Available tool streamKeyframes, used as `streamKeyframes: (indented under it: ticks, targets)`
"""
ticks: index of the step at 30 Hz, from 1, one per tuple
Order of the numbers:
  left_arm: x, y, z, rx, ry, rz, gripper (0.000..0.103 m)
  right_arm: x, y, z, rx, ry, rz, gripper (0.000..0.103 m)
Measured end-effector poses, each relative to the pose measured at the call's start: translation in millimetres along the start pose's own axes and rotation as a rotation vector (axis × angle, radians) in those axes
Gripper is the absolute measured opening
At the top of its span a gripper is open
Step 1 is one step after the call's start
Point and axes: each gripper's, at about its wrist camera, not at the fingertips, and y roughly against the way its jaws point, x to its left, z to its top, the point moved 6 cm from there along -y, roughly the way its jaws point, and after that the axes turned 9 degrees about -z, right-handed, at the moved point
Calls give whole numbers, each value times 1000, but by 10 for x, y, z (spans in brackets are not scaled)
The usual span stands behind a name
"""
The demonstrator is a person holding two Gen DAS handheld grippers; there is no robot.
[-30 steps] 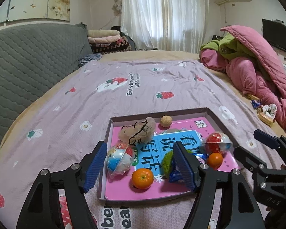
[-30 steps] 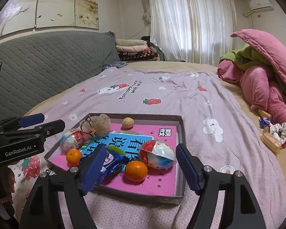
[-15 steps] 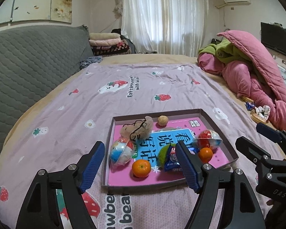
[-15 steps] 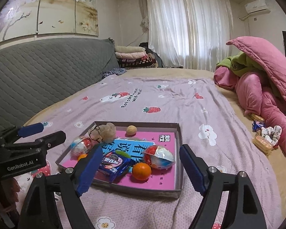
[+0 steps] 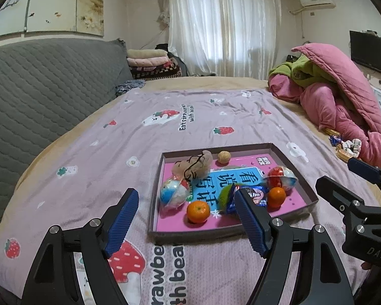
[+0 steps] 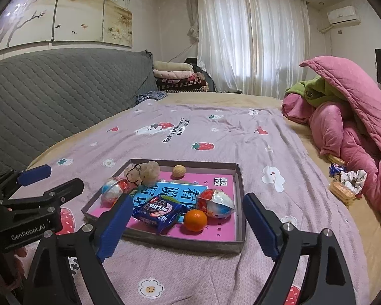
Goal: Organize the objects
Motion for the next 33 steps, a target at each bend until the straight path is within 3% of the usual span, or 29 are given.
streamKeyframes:
  ticks: [12,33]
  targets:
    - [34,53,-180,2,17,13,79,56,115,-136,-12,1,-23,88]
    - [54,-320,-737,72,65,7,79,-7,-196,-733,59,-36,-64,88]
